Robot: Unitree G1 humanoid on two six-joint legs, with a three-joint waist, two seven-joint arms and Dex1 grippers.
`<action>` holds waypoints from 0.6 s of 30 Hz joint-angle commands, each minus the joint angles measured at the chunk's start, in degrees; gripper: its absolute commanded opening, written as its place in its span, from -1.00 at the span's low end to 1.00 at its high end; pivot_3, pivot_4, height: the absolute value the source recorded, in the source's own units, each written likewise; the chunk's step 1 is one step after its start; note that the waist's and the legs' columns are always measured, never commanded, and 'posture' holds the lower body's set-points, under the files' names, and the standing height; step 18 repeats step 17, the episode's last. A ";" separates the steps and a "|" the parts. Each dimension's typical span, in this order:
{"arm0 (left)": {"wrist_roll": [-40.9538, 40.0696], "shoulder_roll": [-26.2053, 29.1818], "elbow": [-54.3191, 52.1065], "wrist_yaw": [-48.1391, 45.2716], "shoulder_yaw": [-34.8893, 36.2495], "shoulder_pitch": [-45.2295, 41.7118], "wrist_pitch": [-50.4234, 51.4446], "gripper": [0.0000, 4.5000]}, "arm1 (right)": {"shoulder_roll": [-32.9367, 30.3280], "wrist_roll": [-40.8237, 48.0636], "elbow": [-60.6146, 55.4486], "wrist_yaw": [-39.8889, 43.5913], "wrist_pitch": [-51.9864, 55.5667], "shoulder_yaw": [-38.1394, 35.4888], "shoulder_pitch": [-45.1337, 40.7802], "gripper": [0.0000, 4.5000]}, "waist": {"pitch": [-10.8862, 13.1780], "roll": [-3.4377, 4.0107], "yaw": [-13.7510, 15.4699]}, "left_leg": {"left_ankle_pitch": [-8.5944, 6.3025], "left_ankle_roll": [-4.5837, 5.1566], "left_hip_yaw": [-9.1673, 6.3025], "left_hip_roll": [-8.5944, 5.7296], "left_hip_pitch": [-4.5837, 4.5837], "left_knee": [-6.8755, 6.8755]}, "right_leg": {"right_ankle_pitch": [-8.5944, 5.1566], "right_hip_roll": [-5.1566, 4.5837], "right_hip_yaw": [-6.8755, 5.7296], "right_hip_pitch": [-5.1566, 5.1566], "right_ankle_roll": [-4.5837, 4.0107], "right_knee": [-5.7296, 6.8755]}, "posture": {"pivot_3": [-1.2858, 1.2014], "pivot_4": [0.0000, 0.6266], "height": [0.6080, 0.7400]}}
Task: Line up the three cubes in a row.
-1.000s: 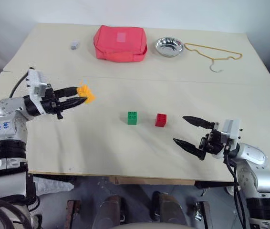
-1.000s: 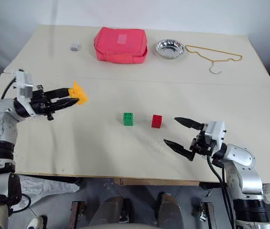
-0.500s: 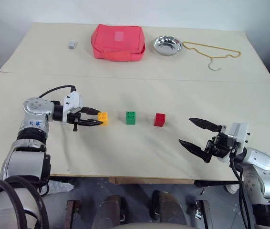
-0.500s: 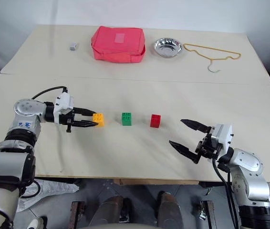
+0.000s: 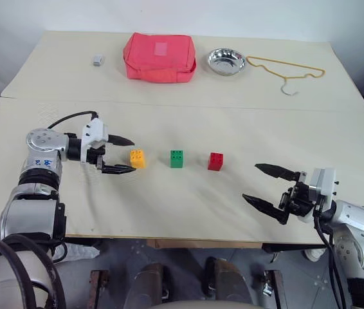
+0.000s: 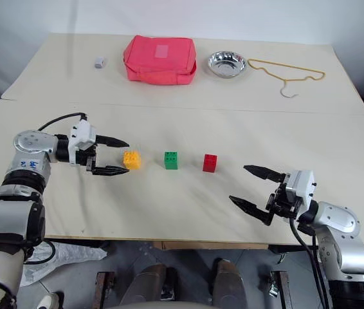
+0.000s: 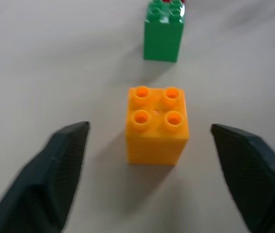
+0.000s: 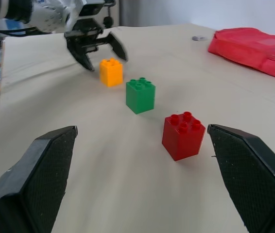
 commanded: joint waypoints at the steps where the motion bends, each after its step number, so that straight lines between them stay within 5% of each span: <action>1: -7.67 2.93 -10.41 -6.05 4.83 5.15 5.55 0.99 | -1.15 1.70 4.48 4.58 -0.52 -0.47 -3.82 1.00 | 0.01 -0.02 -0.41 | 0.00 0.00 0.00 0.03 0.02 0.00 | 0.00 0.01 0.00 0.00 0.00 0.02 | 0.03 -0.52 1.00; 7: -13.08 5.05 -22.69 -0.51 10.54 17.77 9.46 0.99 | -0.57 2.42 13.09 14.23 -1.94 1.47 -12.97 1.00 | 0.01 -0.01 -1.18 | 0.00 0.00 -0.10 0.03 0.09 0.00 | 0.00 -0.02 -0.02 0.01 -0.01 0.22 | 0.03 -0.52 1.00; 18: -11.50 7.39 -25.10 5.29 12.56 22.91 7.30 0.99 | -0.26 -0.25 19.79 16.94 -3.85 1.93 -19.37 1.00 | 0.01 -0.01 -0.08 | -0.01 -0.01 -0.28 -0.03 0.07 0.07 | 0.00 -0.08 -0.02 0.04 -0.01 0.34 | 0.03 -0.52 1.00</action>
